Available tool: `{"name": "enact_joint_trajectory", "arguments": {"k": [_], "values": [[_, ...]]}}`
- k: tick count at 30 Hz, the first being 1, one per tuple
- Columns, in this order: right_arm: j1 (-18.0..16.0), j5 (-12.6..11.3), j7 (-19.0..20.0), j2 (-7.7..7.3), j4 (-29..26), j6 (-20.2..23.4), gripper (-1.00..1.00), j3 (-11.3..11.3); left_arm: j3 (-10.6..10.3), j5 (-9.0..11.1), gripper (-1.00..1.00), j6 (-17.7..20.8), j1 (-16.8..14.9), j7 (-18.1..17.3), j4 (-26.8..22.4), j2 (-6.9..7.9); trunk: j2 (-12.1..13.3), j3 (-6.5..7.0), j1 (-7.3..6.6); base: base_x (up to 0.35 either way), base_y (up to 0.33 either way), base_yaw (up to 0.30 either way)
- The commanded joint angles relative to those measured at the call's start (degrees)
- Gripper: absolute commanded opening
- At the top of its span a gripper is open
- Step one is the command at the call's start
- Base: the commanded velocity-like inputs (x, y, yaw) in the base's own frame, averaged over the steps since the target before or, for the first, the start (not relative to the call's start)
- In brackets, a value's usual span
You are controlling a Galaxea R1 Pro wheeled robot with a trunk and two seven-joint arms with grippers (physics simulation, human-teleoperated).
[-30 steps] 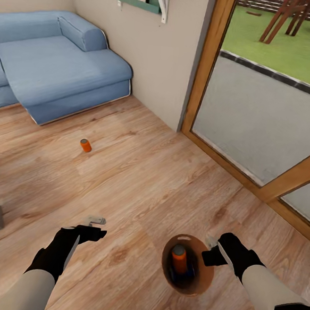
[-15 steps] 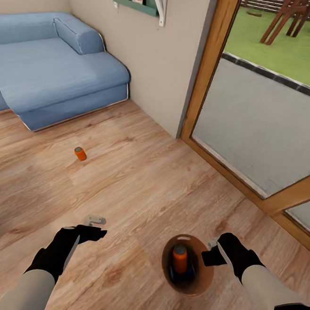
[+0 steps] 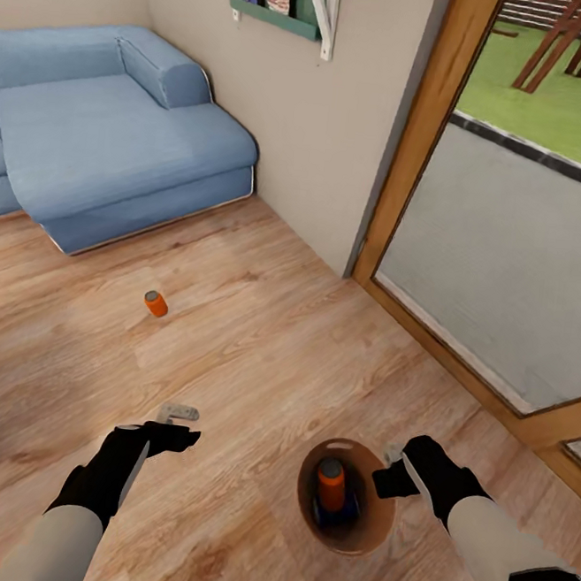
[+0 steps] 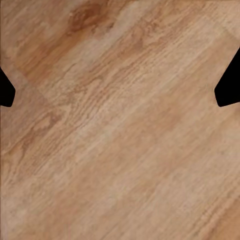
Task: Put the three can of soda from the living room inside the tash can in the kitchen.
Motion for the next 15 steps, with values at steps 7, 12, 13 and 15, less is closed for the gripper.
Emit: {"name": "enact_joint_trajectory", "arguments": {"k": [7,12,13,15], "values": [[-0.01,-0.39,0.23,0.31,0.02,0.16,-1.0,0.02,0.03,0.02,1.0,0.0,0.05,0.07,0.0,-0.03,0.0,0.0,0.0,0.23,0.0,0.25],[-0.04,-0.27,0.2,0.33,0.02,0.19,-1.0,-0.13,0.0,0.0,1.0,0.04,0.06,0.08,0.0,-0.03,0.0,0.0,0.0,0.113,0.0,0.253],[-0.06,-0.25,0.19,0.33,0.02,0.19,-1.0,-0.12,0.03,-0.03,1.0,0.06,0.06,0.08,0.0,-0.04,0.0,0.0,0.0,0.095,0.0,0.253],[-0.05,-0.22,0.19,0.33,0.02,0.19,-1.0,-0.06,0.07,-0.06,1.0,0.08,0.06,0.08,0.0,-0.01,0.0,0.0,0.0,0.092,0.0,0.253]]}}
